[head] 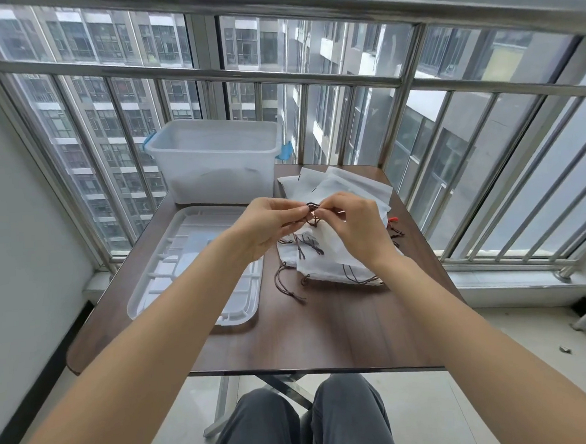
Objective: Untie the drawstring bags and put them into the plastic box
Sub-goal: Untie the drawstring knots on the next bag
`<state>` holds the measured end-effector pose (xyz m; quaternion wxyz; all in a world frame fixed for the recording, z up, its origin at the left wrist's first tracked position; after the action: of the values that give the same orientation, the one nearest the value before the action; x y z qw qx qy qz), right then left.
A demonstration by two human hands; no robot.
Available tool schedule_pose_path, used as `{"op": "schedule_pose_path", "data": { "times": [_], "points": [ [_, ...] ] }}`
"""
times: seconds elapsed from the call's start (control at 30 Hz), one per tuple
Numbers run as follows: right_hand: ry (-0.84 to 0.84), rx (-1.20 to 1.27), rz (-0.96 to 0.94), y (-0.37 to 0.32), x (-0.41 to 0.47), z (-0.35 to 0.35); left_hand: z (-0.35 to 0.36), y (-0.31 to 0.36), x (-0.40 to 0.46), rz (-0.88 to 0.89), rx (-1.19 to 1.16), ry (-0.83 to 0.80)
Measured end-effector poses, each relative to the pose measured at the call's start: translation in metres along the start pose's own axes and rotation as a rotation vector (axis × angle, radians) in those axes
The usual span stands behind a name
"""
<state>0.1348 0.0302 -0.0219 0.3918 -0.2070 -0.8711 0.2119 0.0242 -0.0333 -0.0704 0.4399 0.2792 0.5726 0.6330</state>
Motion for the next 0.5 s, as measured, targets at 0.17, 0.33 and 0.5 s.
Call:
{"op": "schedule_pose_path", "data": {
  "times": [0.17, 0.33, 0.5],
  "points": [
    [-0.051, -0.033, 0.029, -0.001, 0.000, 0.001, -0.010, 0.009, 0.001, 0.110, 0.149, 0.091],
    [-0.067, -0.119, 0.071, 0.006, 0.001, -0.007, -0.022, 0.010, -0.001, 0.149, 0.269, 0.189],
    [-0.059, -0.255, 0.096, 0.019, 0.000, -0.018, -0.046, 0.014, -0.002, 0.213, 0.373, 0.320]
  ]
}}
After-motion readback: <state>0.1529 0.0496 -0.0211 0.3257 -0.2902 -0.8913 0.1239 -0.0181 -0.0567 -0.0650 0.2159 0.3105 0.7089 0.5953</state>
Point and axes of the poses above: each hand's wrist, its own x-axis towards the middle knuckle, its own z-axis out of the palm, y = z × x, the point moved 9 cm from there along x, towards the middle knuckle, and after that the axes turned 2 degrees about y, right-handed, at the moved point
